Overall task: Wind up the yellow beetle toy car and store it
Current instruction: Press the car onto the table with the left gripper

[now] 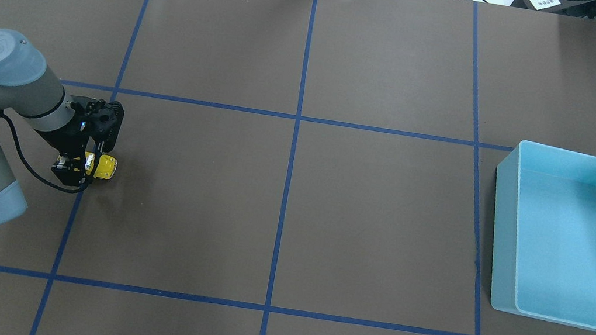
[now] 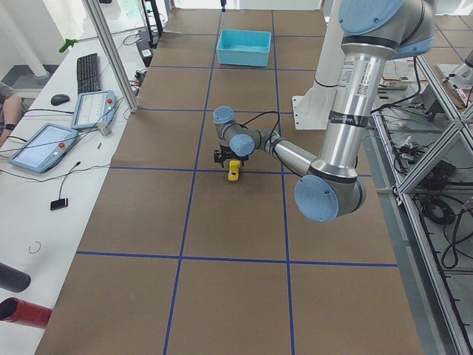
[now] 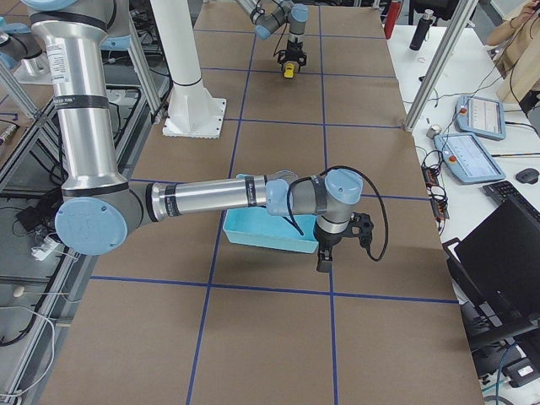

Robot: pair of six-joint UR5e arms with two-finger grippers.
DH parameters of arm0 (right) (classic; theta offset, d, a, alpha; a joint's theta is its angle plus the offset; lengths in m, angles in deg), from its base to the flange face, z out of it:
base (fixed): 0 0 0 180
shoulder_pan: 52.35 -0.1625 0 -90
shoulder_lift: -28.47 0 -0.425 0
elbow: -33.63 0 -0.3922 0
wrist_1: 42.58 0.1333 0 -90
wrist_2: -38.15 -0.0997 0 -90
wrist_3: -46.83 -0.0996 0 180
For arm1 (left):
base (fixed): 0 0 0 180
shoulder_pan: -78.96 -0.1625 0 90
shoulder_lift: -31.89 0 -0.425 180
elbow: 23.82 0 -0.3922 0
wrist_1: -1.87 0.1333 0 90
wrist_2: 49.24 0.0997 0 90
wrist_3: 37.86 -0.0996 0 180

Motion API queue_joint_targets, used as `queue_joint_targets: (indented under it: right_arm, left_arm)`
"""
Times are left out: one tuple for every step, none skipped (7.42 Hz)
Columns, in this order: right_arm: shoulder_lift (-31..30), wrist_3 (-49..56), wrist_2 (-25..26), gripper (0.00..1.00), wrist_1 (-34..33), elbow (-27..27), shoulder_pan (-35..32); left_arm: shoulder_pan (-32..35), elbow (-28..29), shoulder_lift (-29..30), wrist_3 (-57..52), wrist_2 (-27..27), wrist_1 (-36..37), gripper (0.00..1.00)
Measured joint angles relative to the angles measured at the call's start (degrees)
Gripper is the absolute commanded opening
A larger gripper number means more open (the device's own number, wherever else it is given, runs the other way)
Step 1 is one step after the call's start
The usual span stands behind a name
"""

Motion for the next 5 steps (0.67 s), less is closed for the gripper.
queue_joint_targets:
  right_arm:
    - [0.0, 0.0, 0.0, 1.0, 0.0, 0.0, 0.0]
    - [0.0, 0.0, 0.0, 1.0, 0.0, 0.0, 0.0]
    - [0.0, 0.0, 0.0, 1.0, 0.0, 0.0, 0.0]
    - [0.0, 0.0, 0.0, 1.0, 0.0, 0.0, 0.0]
    - [0.0, 0.0, 0.0, 1.0, 0.0, 0.0, 0.0]
  left_arm:
    - [0.0, 0.3, -0.1, 0.0, 0.0, -0.4, 0.98]
    - [0.0, 0.2, -0.2, 0.0, -0.1, -0.6, 0.97]
    - [0.0, 0.1, -0.3, 0.1, -0.3, -0.7, 0.86]
    - [0.0, -0.1, -0.5, 0.2, -0.8, -0.7, 0.71]
    - [0.0, -0.2, -0.6, 0.3, -1.1, -0.7, 0.51]
